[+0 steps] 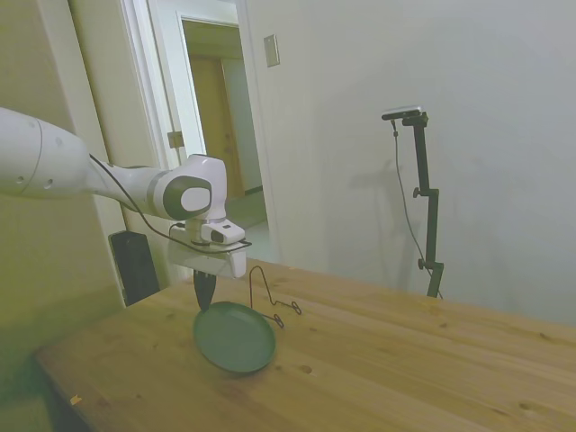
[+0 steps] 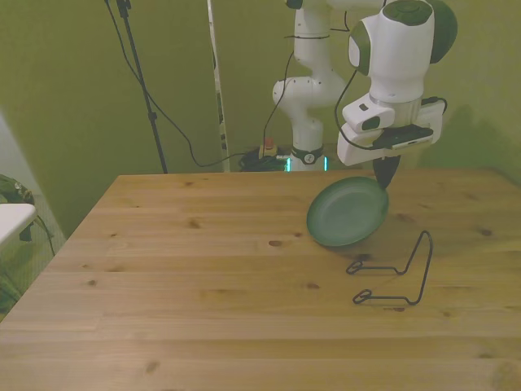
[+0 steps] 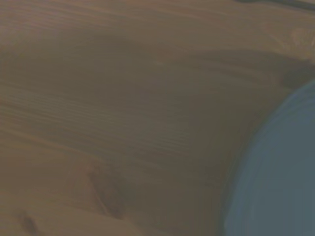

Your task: Unload the plate

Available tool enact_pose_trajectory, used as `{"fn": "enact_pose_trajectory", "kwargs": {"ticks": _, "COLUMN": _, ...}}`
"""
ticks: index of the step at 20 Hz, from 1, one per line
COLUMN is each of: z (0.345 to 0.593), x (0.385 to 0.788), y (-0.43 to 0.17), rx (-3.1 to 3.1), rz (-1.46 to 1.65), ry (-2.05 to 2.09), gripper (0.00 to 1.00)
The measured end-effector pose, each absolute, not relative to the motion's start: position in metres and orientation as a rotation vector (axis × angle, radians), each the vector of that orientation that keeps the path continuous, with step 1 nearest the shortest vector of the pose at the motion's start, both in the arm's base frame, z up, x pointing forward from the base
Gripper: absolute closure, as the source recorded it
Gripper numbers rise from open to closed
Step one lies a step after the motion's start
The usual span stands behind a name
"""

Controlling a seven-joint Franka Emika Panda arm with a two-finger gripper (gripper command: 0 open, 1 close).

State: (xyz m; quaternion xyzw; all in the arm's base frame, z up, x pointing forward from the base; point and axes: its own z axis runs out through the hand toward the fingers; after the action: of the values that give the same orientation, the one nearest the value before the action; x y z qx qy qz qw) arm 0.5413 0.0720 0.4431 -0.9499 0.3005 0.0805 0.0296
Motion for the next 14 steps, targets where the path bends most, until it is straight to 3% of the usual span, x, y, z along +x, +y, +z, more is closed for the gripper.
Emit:
{"fn": "enact_pose_trajectory", "kwargs": {"ticks": 13, "z": 0.391, "x": 0.538, "y": 0.075, "rx": -2.958, "rz": 0.312, "ry": 0.866, "gripper": 1.00}}
{"fn": "enact_pose_trajectory", "kwargs": {"ticks": 14, "z": 0.390, "x": 0.538, "y": 0.076, "rx": -2.959, "rz": 0.313, "ry": 0.859, "gripper": 0.00}}
